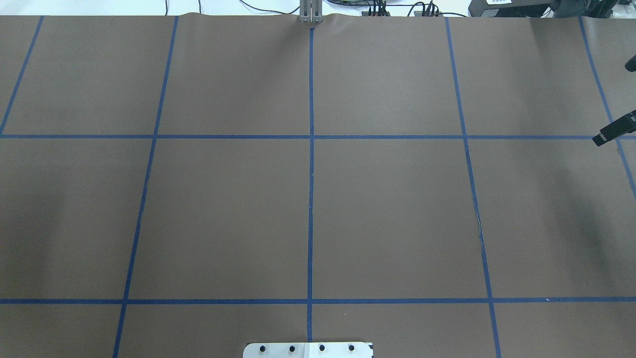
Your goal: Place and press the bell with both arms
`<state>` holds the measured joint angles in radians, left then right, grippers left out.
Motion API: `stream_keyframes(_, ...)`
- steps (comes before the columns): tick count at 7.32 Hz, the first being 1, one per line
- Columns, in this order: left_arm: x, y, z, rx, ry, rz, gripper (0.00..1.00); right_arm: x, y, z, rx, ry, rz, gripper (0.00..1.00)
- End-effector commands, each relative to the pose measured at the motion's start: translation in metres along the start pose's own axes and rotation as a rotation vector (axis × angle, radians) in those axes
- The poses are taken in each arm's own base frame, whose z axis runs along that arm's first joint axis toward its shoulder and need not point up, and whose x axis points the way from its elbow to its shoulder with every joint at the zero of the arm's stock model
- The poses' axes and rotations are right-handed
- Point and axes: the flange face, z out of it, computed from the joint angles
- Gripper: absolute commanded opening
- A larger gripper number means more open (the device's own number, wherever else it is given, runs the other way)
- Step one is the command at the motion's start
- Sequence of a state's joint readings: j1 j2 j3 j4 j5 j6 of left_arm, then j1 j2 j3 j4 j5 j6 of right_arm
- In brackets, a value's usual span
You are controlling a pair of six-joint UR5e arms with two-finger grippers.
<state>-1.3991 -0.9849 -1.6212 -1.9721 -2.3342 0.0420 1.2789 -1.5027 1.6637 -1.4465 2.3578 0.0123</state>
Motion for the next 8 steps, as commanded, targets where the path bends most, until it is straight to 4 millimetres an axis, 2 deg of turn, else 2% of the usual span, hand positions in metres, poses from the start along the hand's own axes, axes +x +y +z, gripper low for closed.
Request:
stream_keyframes(1,-0.019,0.008,0.022,-0.041,-0.005,-0.037,1.00,-0.007,-0.006,0.004,-0.005,-0.013,-0.013,1.00)
stream_keyframes(2,-0.025,0.010,0.029,-0.057,-0.005,-0.040,1.00,-0.010,-0.006,0.005,-0.007,-0.016,-0.016,1.00)
stream_keyframes(3,-0.032,0.002,0.039,-0.063,-0.006,-0.027,1.00,-0.011,-0.006,0.006,-0.008,-0.015,-0.021,1.00)
stream_keyframes(5,-0.023,-0.010,0.044,-0.077,-0.014,0.065,1.00,-0.015,-0.007,0.008,-0.012,-0.017,-0.027,1.00)
stream_keyframes(8,-0.027,-0.011,0.055,-0.087,-0.015,0.132,1.00,-0.017,-0.008,0.011,-0.016,-0.019,-0.031,1.00)
